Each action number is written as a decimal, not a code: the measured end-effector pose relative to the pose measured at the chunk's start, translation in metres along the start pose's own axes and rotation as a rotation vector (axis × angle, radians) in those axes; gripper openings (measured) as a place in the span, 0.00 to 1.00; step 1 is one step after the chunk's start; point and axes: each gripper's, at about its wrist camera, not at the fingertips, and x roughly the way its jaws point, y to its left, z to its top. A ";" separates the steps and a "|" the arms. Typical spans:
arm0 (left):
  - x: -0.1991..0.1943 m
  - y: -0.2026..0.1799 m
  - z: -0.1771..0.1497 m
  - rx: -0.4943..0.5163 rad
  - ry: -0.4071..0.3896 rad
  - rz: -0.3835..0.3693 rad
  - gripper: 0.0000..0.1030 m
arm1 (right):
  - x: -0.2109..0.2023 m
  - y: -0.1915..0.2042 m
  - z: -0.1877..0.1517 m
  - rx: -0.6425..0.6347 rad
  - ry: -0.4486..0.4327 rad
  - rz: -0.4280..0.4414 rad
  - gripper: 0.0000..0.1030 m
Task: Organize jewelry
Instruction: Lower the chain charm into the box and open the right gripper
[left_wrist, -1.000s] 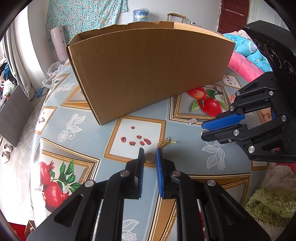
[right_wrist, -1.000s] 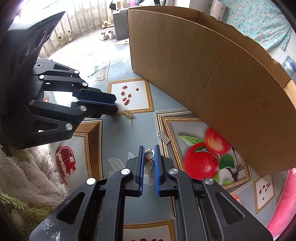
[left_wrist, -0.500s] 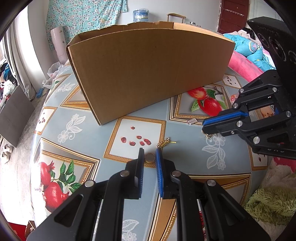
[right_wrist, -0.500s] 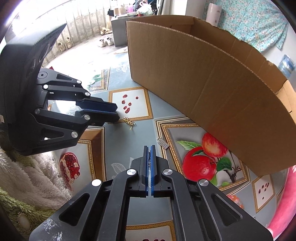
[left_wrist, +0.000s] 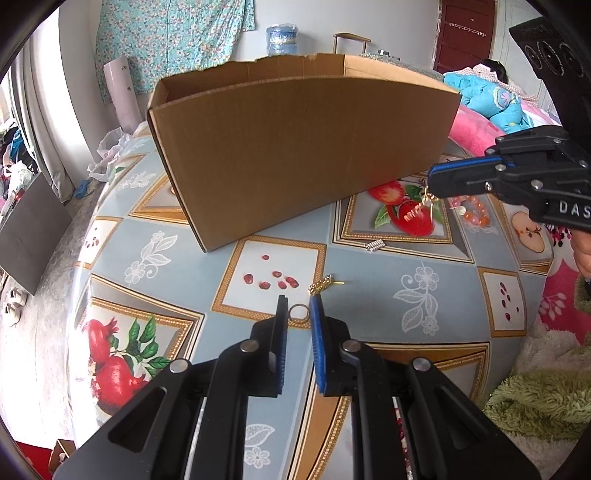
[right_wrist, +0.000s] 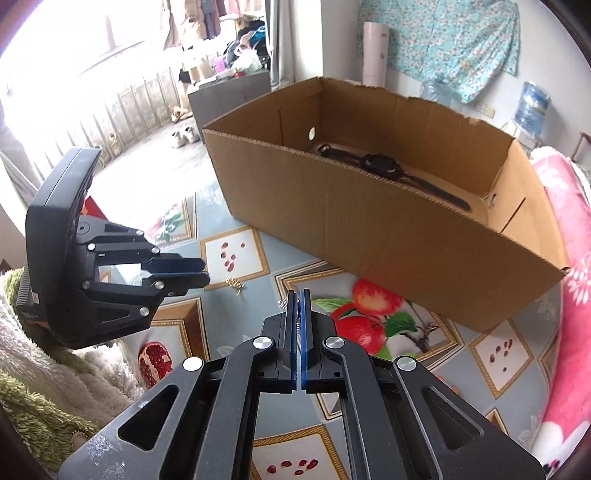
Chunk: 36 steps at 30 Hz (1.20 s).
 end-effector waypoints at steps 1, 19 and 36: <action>-0.003 0.000 0.001 0.003 -0.008 0.005 0.11 | -0.005 -0.002 0.000 0.007 -0.015 0.002 0.00; -0.097 0.001 0.117 0.031 -0.384 -0.132 0.11 | -0.081 -0.067 0.065 0.101 -0.361 0.144 0.00; 0.068 0.003 0.209 -0.117 -0.005 -0.334 0.11 | 0.001 -0.146 0.098 0.189 -0.119 0.229 0.00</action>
